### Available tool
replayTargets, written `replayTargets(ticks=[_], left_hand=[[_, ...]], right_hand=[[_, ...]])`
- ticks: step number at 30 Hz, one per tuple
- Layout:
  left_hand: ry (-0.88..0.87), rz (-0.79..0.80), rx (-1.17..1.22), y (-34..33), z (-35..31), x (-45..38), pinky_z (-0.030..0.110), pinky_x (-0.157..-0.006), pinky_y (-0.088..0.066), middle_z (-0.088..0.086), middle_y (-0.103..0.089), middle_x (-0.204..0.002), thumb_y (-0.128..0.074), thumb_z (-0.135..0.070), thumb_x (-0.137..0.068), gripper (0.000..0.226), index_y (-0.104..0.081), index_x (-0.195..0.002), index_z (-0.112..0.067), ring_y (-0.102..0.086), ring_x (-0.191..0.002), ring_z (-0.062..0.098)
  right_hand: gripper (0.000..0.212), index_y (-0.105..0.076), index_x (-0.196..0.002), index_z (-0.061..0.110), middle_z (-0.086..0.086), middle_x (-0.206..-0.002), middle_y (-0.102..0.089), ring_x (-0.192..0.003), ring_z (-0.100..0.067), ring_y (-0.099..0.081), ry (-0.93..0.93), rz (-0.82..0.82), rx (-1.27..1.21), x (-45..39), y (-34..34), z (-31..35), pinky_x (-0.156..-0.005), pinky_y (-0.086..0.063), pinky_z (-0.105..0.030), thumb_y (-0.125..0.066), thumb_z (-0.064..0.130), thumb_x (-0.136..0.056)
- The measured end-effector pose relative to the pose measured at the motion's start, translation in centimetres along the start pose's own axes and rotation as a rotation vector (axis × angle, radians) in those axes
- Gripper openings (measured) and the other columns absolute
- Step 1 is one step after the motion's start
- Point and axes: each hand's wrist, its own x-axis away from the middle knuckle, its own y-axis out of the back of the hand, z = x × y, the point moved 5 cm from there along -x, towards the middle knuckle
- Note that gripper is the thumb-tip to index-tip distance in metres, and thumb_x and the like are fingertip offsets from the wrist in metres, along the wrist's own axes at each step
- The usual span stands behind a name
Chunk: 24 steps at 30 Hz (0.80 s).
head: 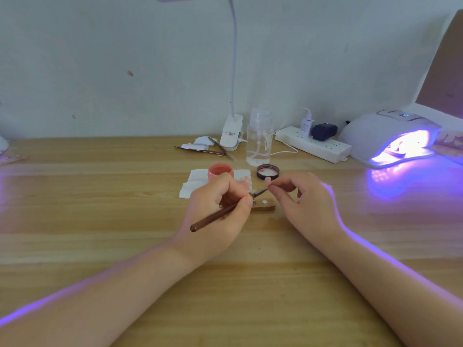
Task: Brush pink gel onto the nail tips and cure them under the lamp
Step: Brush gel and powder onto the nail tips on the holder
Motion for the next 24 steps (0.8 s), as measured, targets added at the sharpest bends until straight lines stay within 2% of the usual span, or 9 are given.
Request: replayTargets(ticks=[4,6,8,9,13,16,18,21,24], left_hand=[[-0.004,0.002,0.003,0.24,-0.11,0.01,-0.001,-0.070,-0.038,0.001,-0.053,-0.054,-0.061,0.008,-0.081,0.024,-0.051,-0.068,-0.009,-0.053,-0.058,-0.009],[0.012,-0.009,0.041,0.23,0.09,0.04,0.000,-0.072,-0.038,-0.006,-0.060,-0.059,-0.061,0.010,-0.084,0.026,-0.052,-0.071,-0.011,-0.058,-0.071,-0.014],[0.038,-0.021,0.051,0.07,0.38,-0.02,0.001,-0.076,-0.039,-0.013,-0.068,-0.076,-0.063,0.007,-0.084,0.020,-0.057,-0.074,-0.009,-0.058,-0.089,-0.017],[0.047,-0.027,0.049,-0.04,0.50,-0.04,0.001,-0.076,-0.040,-0.015,-0.069,-0.082,-0.064,0.005,-0.084,0.016,-0.059,-0.076,-0.008,-0.057,-0.092,-0.018],[0.022,-0.011,0.019,-0.20,0.61,-0.14,0.000,-0.076,-0.039,-0.016,-0.066,-0.078,-0.066,0.007,-0.082,0.013,-0.062,-0.078,-0.004,-0.057,-0.092,-0.020],[-0.007,0.019,-0.008,-0.15,0.34,-0.14,0.000,-0.074,-0.039,-0.014,-0.058,-0.067,-0.066,0.011,-0.080,0.016,-0.059,-0.071,-0.001,-0.058,-0.067,-0.009],[-0.003,0.019,0.000,0.00,0.26,-0.11,0.000,-0.070,-0.038,-0.011,-0.054,-0.061,-0.065,0.008,-0.080,0.018,-0.056,-0.068,-0.002,-0.055,-0.060,-0.006],[-0.005,0.006,0.050,0.15,0.12,-0.03,-0.001,-0.073,-0.039,-0.012,-0.056,-0.059,-0.060,0.000,-0.081,0.015,-0.053,-0.069,-0.007,-0.057,-0.064,-0.009],[0.048,-0.046,0.130,0.24,0.68,-0.22,0.007,-0.075,-0.044,-0.013,-0.064,-0.069,-0.060,-0.011,-0.083,0.013,-0.056,-0.072,-0.017,-0.061,-0.085,-0.007]], right_hand=[[0.003,-0.074,-0.081,0.019,0.011,-0.075,-0.065,-0.079,-0.003,-0.051,-0.020,0.024,0.011,-0.08,-0.11,-0.17,-0.065,-0.032,-0.002,-0.072,0.019,-0.083],[0.002,-0.074,-0.081,0.018,0.012,-0.074,-0.063,-0.078,-0.001,-0.052,-0.022,0.019,0.007,-0.08,-0.08,-0.16,-0.065,-0.032,-0.002,-0.072,0.018,-0.082],[0.002,-0.074,-0.082,0.018,0.014,-0.073,-0.062,-0.082,0.001,-0.052,-0.019,0.017,0.001,-0.05,-0.06,-0.08,-0.066,-0.031,-0.001,-0.072,0.017,-0.082],[0.002,-0.074,-0.082,0.017,0.014,-0.073,-0.062,-0.084,0.001,-0.052,-0.016,0.018,0.002,-0.04,-0.05,-0.05,-0.066,-0.031,-0.001,-0.072,0.017,-0.082],[0.003,-0.074,-0.082,0.018,0.018,-0.070,-0.059,-0.080,0.004,-0.052,0.000,0.015,0.012,-0.04,-0.01,0.05,-0.067,-0.032,-0.001,-0.072,0.016,-0.081],[0.003,-0.074,-0.083,0.018,0.016,-0.070,-0.060,-0.074,0.006,-0.053,0.002,0.014,0.020,-0.04,-0.03,0.01,-0.066,-0.033,-0.002,-0.072,0.017,-0.081],[0.002,-0.074,-0.082,0.019,0.013,-0.071,-0.063,-0.074,0.002,-0.053,-0.008,0.018,0.020,-0.07,-0.07,-0.12,-0.065,-0.032,-0.002,-0.072,0.019,-0.082],[0.004,-0.073,-0.081,0.019,0.012,-0.072,-0.064,-0.078,0.001,-0.054,-0.027,0.022,0.013,-0.12,-0.17,-0.33,-0.064,-0.032,-0.001,-0.071,0.021,-0.083],[0.005,-0.073,-0.079,0.018,0.013,-0.069,-0.062,-0.078,0.007,-0.051,-0.016,0.009,0.001,-0.11,-0.15,-0.30,-0.065,-0.033,-0.002,-0.072,0.020,-0.083]])
